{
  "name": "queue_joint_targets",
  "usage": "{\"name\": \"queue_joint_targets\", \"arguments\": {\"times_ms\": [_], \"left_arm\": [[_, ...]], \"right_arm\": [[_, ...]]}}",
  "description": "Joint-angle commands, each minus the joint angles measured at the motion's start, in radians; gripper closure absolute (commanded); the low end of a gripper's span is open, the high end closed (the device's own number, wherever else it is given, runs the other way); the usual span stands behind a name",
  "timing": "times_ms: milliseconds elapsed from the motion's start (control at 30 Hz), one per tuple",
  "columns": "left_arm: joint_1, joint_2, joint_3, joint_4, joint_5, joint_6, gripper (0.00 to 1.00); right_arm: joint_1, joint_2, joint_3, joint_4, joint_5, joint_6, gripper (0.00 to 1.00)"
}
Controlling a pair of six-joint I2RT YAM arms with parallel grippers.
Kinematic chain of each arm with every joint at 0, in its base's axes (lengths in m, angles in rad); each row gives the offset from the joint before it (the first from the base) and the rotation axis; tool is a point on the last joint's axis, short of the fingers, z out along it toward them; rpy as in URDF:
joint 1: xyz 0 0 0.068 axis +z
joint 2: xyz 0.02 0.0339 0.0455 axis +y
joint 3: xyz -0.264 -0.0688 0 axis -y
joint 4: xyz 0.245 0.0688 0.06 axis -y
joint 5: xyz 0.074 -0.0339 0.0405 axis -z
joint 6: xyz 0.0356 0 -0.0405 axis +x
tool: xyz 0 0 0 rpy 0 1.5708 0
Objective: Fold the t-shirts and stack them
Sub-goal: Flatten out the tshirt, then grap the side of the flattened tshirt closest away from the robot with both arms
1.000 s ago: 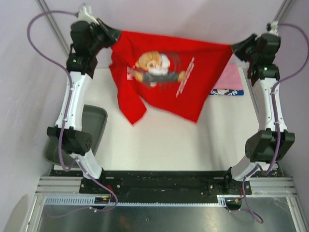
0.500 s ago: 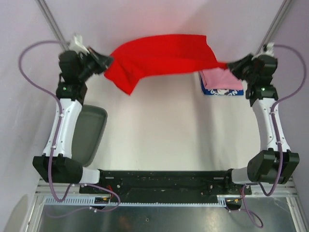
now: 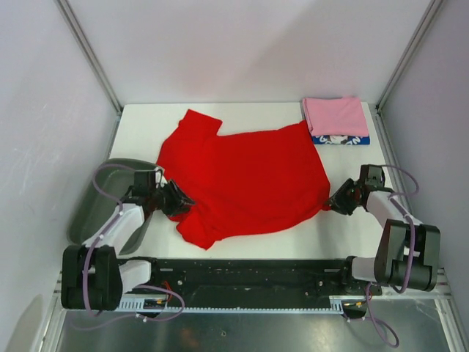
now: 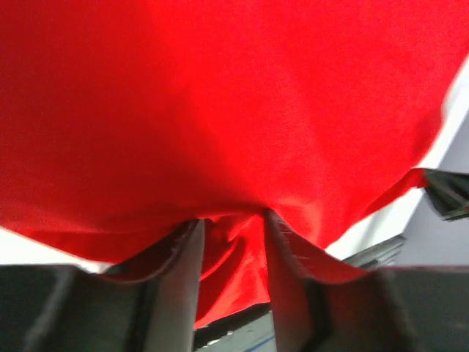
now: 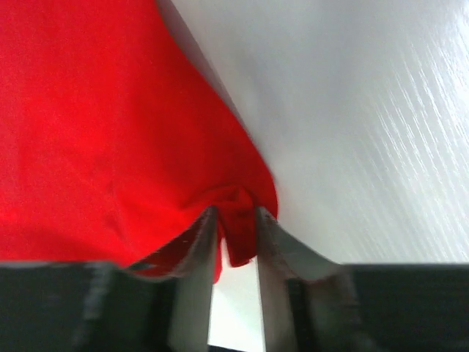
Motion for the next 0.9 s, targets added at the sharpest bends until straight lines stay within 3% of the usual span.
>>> {"name": "queue_joint_targets", "arguments": {"times_ms": [0,100,200,333,500,700,867], "left_arm": [[-0.003,-0.139,0.015,0.046,0.085,0.028,0.48],[-0.003,-0.216,0.05,-0.043,0.074,0.07,0.39],[-0.003,-0.27,0.058,-0.106,0.033,0.076,0.38],[-0.004,-0.337,0.047,-0.139,-0.086,0.044,0.51],[-0.01,-0.355,0.002,-0.143,-0.19,-0.028,0.67],[-0.015,-0.378,-0.055,-0.142,-0.333,-0.104,0.68],[-0.015,-0.276,-0.02,-0.139,-0.384,-0.109,0.69]], "right_arm": [[-0.003,-0.122,-0.005,-0.048,0.019,-0.068,0.6],[0.0,-0.232,-0.004,-0.101,0.067,-0.086,0.47],[0.025,-0.326,0.006,-0.156,0.137,-0.084,0.44],[0.134,-0.389,0.031,-0.166,0.229,-0.038,0.42],[0.364,-0.278,0.07,-0.118,0.294,0.032,0.45],[0.691,-0.184,0.107,-0.018,0.377,0.141,0.49],[0.99,-0.106,0.172,0.073,0.431,0.178,0.53]]}}
